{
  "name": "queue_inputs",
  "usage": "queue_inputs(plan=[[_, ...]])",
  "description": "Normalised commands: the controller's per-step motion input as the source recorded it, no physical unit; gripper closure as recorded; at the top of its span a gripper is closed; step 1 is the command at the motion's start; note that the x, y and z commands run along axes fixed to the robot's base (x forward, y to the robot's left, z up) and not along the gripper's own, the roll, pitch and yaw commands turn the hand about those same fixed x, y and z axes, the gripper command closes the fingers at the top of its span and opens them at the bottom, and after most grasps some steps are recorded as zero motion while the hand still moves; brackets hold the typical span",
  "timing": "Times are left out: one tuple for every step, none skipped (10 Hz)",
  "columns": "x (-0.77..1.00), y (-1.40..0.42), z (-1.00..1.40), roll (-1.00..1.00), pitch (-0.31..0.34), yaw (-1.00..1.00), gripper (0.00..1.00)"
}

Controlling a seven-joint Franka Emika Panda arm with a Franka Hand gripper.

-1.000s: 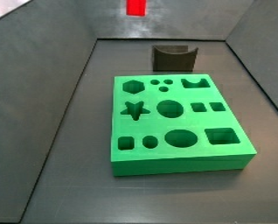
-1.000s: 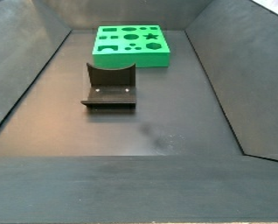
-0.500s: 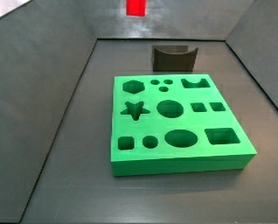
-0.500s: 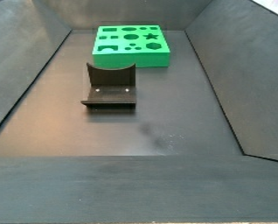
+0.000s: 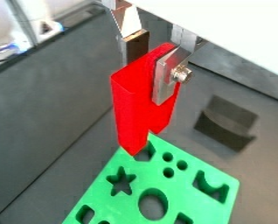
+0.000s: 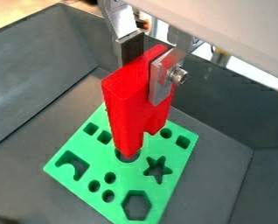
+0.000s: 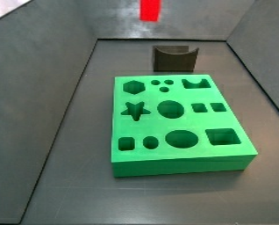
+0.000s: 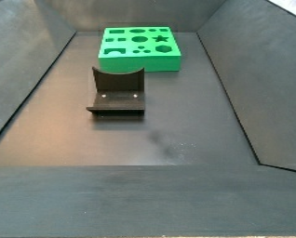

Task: Pick up the double-square object. Move up. Move to above the board. Insert the double-square object.
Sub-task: Insert the double-square object.

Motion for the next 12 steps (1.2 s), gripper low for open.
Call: queue_inputs(plan=[[0.25,0.0,-0.4,0.02,0.0,-0.85,1.0],[0.11,0.0,-0.24,0.0,0.0,-0.99,1.0],[0.29,0.0,-0.18,-0.03,-0.01,-0.85,1.0],[0.44,0.0,-0.18,-0.02,0.0,-0.7,1.0],[0.51,0.0,0.0,0.0,0.051,-0.3,1.0],[0.0,-0.03,-0.01,0.0,0.0,0.0,1.0],[0.32,-0.03,0.0,0.0,0.0,-0.53,1.0],[0.17,0.0,-0.07,0.0,0.0,-0.89,1.0],[0.0,0.0,-0.12,0.0,0.0,-1.0,1.0],[0.0,0.0,-0.12,0.0,0.0,-1.0,1.0],[0.37,0.0,-0.05,0.0,0.0,-0.74,1.0],[0.3,0.0,-0.03,0.0,0.0,-0.23,1.0]])
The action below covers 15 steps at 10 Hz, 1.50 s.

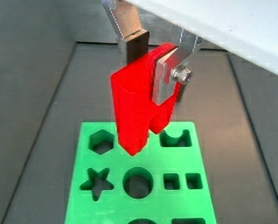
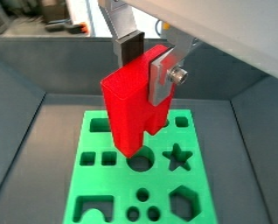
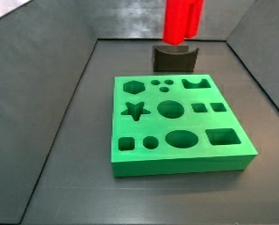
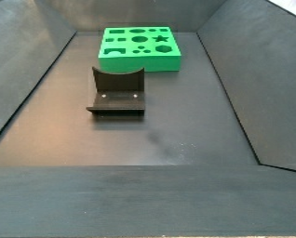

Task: Pick up the double-square object. Move up. Move to above the board. Insert the double-square object.
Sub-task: Insert the double-square object.

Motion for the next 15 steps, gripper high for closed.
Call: queue_inputs(plan=[[0.67,0.0,-0.16,0.0,0.0,-0.39,1.0],[0.77,0.0,-0.25,0.02,0.0,-0.4,1.0],[0.78,0.0,-0.27,0.03,0.0,-0.39,1.0],[0.78,0.0,-0.27,0.03,0.0,-0.39,1.0],[0.79,0.0,-0.25,0.02,0.0,-0.39,1.0],[0.81,0.0,-0.17,0.0,0.0,-0.36,1.0],[0.47,0.05,0.0,0.0,0.05,-0.41,1.0],[0.0,0.0,-0.01,0.01,0.0,0.0,1.0],[0.47,0.01,0.0,0.03,0.099,-0.08,1.0],[0.64,0.04,0.0,0.05,0.13,-0.32,1.0],[0.65,0.08,0.0,0.05,0.084,-0.39,1.0],[0.63,0.17,0.0,0.06,0.061,-0.43,1.0],[0.54,0.28,0.0,0.08,0.03,-0.52,1.0],[0.53,0.3,-0.01,0.09,0.0,-0.56,1.0],[0.5,0.29,-0.02,0.09,0.0,-0.61,1.0]])
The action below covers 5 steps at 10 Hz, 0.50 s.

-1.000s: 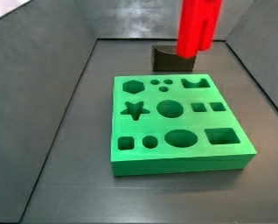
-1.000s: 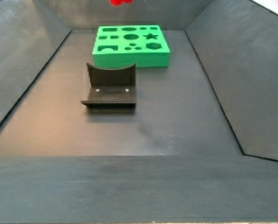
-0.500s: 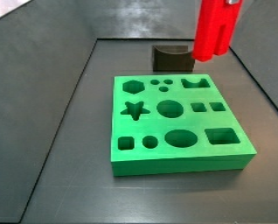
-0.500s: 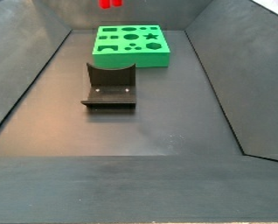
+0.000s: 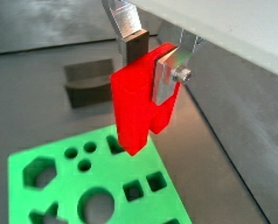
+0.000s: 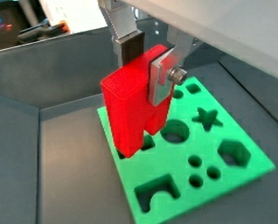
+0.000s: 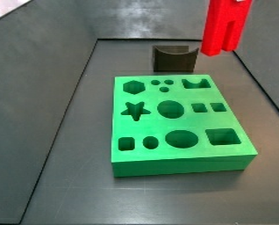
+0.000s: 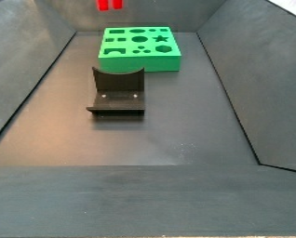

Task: Pick up the double-square object. Move up. Move to above the board. Insert the double-square object.
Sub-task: Insert the double-square object.

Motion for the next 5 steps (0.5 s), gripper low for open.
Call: queue_inputs(plan=[[0.36,0.0,-0.28,0.21,-0.021,-0.72,1.0],[0.14,-0.16,-0.54,0.27,-0.106,-0.85,1.0],[0.08,-0.31,-0.57,0.26,-0.06,-0.77,1.0],[0.03,-0.42,-0.55,0.25,-0.034,-0.69,1.0],[0.0,-0.47,-0.51,0.25,-0.014,-0.65,1.0]])
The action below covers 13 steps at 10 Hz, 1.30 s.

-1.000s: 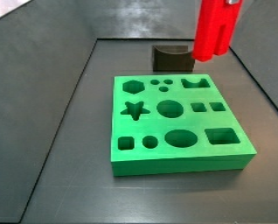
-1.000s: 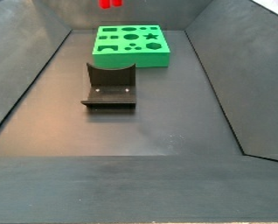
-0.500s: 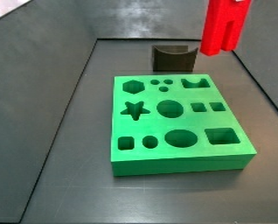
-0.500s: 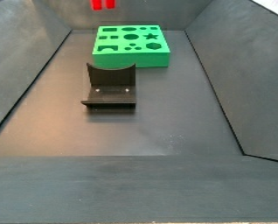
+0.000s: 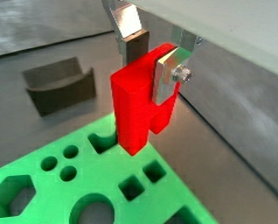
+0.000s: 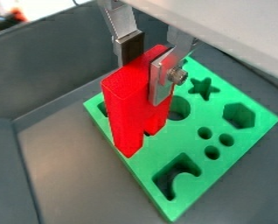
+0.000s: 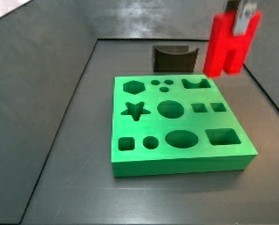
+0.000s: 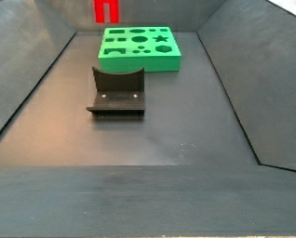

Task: Pick up the double-square object. Move up. Move to above the board. Insert the double-square object.
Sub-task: Insert the double-square object.

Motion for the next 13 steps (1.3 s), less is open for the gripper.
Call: queue_inputs(plan=[[0.0,-0.56,-0.39,0.27,-0.053,-0.51,1.0],[-0.01,0.02,0.0,0.0,0.0,0.0,1.0],[0.01,0.0,-0.03,0.0,0.0,0.0,1.0],[0.0,0.0,-0.01,0.0,0.0,0.0,1.0],[0.0,0.0,-0.04,0.0,0.0,0.0,1.0],[-0.1,0.0,-0.16,0.01,0.0,0.0,1.0],[-0.19,0.0,-0.29,0.07,0.0,0.0,1.0],[-0.04,-0.11,-0.41,0.09,-0.043,0.0,1.0],[0.0,-0.05,-0.11,0.0,-0.056,0.0,1.0],[0.0,0.0,-0.04,0.0,0.0,0.0,1.0],[-0.07,-0.03,-0.23,0.06,0.0,0.0,1.0],[-0.02,-0.1,-0.3,0.11,0.0,0.0,1.0],[-0.06,-0.13,-0.35,0.14,0.0,0.0,1.0]])
